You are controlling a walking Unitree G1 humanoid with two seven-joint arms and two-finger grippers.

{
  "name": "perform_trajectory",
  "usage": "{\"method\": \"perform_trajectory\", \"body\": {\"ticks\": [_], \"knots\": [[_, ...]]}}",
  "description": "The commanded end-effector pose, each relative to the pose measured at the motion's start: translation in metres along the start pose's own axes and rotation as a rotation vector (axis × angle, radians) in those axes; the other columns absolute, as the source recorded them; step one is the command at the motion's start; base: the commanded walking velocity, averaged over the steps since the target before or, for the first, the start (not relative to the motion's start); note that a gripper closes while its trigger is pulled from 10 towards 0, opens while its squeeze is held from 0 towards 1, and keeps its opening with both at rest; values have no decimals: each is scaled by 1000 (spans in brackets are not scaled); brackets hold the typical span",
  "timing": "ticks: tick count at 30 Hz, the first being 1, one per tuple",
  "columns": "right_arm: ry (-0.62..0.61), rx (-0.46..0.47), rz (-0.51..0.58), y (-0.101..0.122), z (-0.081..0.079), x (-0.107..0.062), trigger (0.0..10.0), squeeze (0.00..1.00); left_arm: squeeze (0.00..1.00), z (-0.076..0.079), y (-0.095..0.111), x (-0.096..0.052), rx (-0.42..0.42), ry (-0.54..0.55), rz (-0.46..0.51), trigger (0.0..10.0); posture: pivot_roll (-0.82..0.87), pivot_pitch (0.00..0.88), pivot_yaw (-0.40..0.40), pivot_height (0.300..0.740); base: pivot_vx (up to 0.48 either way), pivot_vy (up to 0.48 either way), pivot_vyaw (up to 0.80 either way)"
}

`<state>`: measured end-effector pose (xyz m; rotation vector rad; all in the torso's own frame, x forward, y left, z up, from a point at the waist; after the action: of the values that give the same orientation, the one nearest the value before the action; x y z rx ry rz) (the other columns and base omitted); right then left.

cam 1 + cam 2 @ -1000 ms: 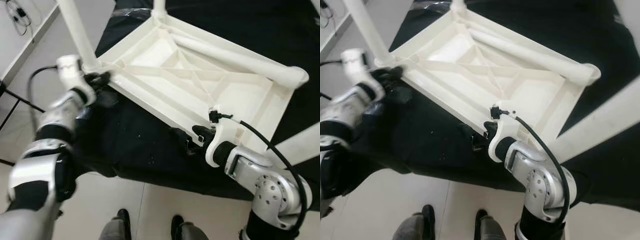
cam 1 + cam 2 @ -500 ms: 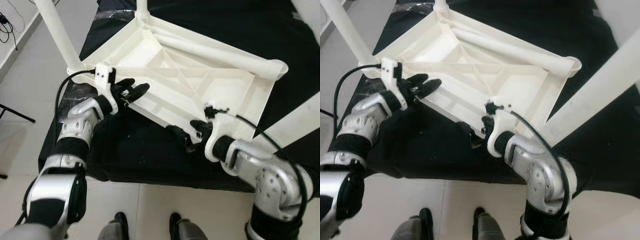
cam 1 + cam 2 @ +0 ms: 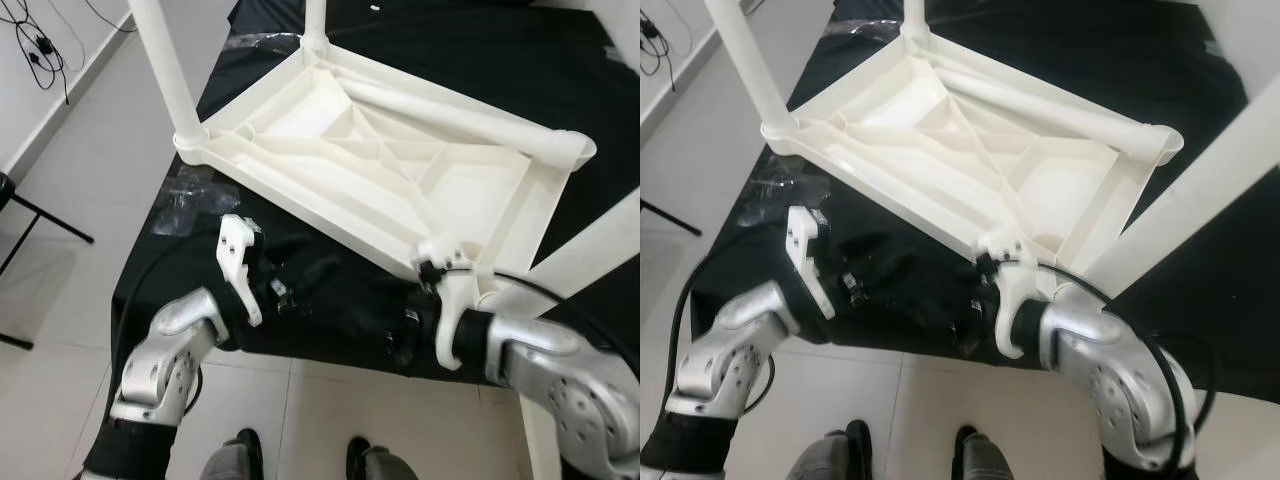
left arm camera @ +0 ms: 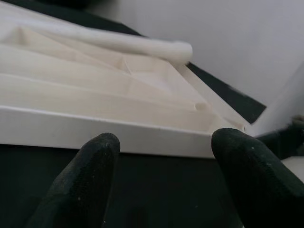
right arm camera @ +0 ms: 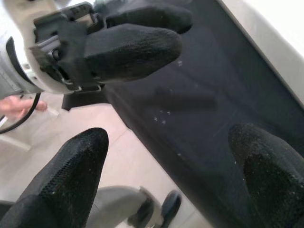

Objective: Building children table

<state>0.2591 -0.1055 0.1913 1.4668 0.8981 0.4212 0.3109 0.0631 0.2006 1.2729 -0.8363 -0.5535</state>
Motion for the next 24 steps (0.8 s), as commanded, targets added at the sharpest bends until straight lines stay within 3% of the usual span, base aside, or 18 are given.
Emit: {"method": "perform_trajectory", "body": {"ticks": [1,4,7,9,10,11,17,18,23,24], "knots": [[-57,-15,28,-6,9,-7,10000,0,0,2,-8,-5,19,64,-21,10000,-91,163,-30,740,0,0,0],[-146,30,42,-20,22,-13,10000,0,0,-3,-12,-14,29,147,-30,10000,-87,142,-28,740,0,0,0],[-169,45,43,-26,25,-14,10000,0,0,-3,-12,-18,30,175,-40,10000,-87,142,-28,740,0,0,0],[-275,84,28,-47,38,-22,10000,0,0,-12,-19,-34,57,265,-98,10000,-73,121,-26,740,0,0,0],[-275,84,28,-47,38,-22,10000,0,0,-12,-19,-34,57,265,-98,10000,-73,121,-26,740,0,0,0],[-348,128,26,-60,48,-28,10000,0,0,-22,-25,-50,76,350,-146,10000,-67,108,-23,740,0,0,0],[-279,189,34,-61,45,-38,10000,0,0,-26,-32,-68,87,418,-179,10000,-64,89,-13,740,0,0,0],[-252,94,-58,-67,45,-48,10000,0,0,-22,-36,-73,75,421,-192,10000,-64,77,-9,740,0,0,0],[-325,22,-207,-84,63,-63,10000,0,0,-14,-41,-74,56,395,-205,10000,-63,68,-10,740,0,0,0],[-332,6,-315,-95,70,-80,10000,0,0,-7,-44,-73,39,374,-211,10000,-62,62,-7,740,0,0,0]]}}
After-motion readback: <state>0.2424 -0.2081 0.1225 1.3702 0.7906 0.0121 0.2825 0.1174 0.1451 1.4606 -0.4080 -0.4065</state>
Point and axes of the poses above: a point about 5 cm out from each wrist's last joint towards the gripper, its own x axis pointing out of the wrist towards the gripper, its own y axis along the axis of the wrist's last joint, z = x × y, the point moved 5 cm from there along x, pointing out of the wrist towards the gripper
